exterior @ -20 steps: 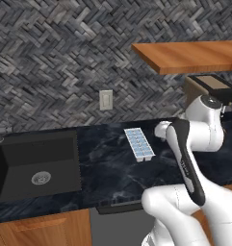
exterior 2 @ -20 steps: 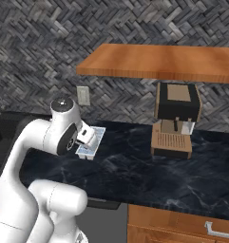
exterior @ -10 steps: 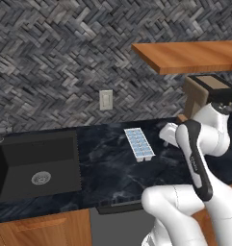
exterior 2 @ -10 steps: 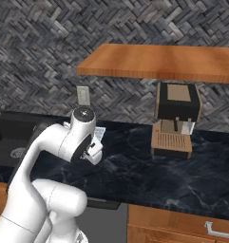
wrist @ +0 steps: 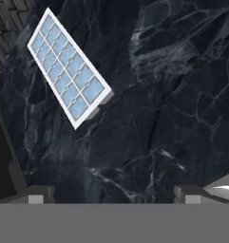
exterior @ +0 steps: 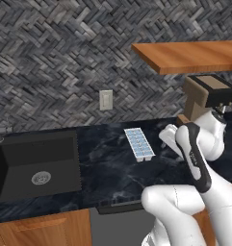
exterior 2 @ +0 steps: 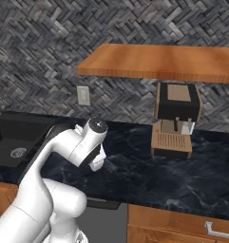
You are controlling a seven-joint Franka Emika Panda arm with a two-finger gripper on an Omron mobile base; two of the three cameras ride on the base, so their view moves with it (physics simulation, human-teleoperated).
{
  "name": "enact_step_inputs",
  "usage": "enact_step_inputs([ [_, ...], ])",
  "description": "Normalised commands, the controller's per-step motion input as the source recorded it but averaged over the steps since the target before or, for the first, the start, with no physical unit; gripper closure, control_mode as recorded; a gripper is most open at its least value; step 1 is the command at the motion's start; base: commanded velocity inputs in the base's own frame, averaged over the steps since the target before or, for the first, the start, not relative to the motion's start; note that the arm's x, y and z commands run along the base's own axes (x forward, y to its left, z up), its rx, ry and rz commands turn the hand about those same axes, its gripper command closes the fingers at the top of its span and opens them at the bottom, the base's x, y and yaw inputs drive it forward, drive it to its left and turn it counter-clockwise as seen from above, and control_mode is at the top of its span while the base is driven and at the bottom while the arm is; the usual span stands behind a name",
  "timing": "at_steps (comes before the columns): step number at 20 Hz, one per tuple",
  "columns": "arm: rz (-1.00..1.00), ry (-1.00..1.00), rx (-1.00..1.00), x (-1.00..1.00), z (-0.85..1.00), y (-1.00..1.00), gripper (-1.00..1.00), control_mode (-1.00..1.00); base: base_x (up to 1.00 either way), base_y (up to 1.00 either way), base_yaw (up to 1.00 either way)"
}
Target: The ice cube tray has been filled with water. Take the tray and place it in the freezer to make ice. Close the freezer door after placing the tray.
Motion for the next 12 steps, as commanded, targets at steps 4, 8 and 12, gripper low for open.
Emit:
enact_step_inputs([
  [4, -0.07, 0.0, 0.07, 0.24, -0.21, -0.1, -1.0, -1.0, 0.0, 0.0, 0.0],
  [8, -0.02, 0.0, 0.03, 0.31, -0.27, 0.0, -1.0, -1.0, 0.0, 0.0, 0.0],
  [12, -0.01, 0.0, 0.01, 0.37, -0.3, 0.02, -1.0, -1.0, 0.0, 0.0, 0.0],
])
